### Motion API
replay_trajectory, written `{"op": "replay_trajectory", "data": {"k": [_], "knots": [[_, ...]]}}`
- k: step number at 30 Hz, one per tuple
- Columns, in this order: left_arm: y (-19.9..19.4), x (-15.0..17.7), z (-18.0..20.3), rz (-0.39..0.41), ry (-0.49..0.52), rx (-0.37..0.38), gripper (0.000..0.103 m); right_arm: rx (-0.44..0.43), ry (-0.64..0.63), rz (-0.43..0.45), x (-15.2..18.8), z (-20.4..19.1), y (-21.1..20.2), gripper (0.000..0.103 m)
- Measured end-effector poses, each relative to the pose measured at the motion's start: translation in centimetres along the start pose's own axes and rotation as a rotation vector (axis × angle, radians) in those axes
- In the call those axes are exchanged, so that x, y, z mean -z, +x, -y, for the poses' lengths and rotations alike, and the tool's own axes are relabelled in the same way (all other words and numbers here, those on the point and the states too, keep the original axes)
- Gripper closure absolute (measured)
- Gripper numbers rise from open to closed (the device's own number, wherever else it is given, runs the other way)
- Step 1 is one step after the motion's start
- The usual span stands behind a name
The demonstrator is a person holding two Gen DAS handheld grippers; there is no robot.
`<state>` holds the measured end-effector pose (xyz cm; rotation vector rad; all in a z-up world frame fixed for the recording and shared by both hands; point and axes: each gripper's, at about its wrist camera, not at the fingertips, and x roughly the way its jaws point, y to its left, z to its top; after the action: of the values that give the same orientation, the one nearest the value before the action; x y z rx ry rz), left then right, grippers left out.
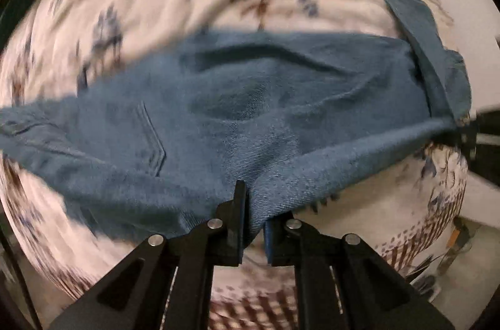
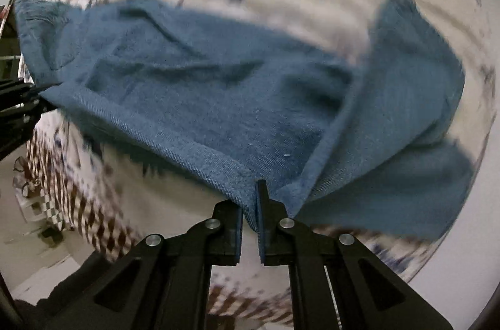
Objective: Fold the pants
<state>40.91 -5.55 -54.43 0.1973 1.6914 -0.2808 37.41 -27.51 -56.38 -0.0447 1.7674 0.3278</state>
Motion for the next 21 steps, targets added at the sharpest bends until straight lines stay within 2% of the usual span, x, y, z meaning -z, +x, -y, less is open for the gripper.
{"op": "replay_trajectory", "data": {"k": [4,7,9,11,12,13,15,17,19,20,21], "knots": [[3.4,2.4,-0.3,-0.024,-0.086,0.023,0.096,0.013,0.062,-0.014,2.2,-0.6,3.3,0.094],[5.1,2.9,-0.2,-0.025,-0.106,0.0,0.093,0.01,0.118,-0.016,2.0,0.0,5.3,0.094],[5.3,3.2,-0.2,-0.009,-0.133,-0.016,0.092,0.017,0.112,-0.048,1.1,-0.3,6.3,0.089],[4.1,3.9,0.1,0.035,-0.156,-0.026,0.092,0.007,0.13,-0.049,1.0,-0.2,5.8,0.072],[3.1,4.4,0.2,0.067,-0.168,-0.034,0.091,-0.007,0.148,-0.038,1.0,-0.3,5.2,0.043],[2.4,4.7,0.3,0.088,-0.178,-0.042,0.091,-0.021,0.172,-0.005,1.1,-0.4,3.9,0.022],[0.5,5.6,0.7,0.146,-0.195,-0.063,0.089,0.0,0.184,0.046,1.2,-1.0,1.8,0.02],[-1.1,6.4,1.0,0.196,-0.226,-0.083,0.085,0.077,0.196,0.108,1.4,-1.8,-0.5,0.017],[-2.2,6.9,0.8,0.225,-0.262,-0.096,0.057,0.179,0.198,0.154,1.3,-2.5,-2.1,0.015],[-2.6,7.2,0.5,0.231,-0.281,-0.096,0.024,0.213,0.198,0.173,1.2,-2.7,-2.6,0.015],[-2.9,7.4,0.2,0.236,-0.297,-0.093,0.011,0.244,0.194,0.188,0.8,-2.5,-3.2,0.015]]}}
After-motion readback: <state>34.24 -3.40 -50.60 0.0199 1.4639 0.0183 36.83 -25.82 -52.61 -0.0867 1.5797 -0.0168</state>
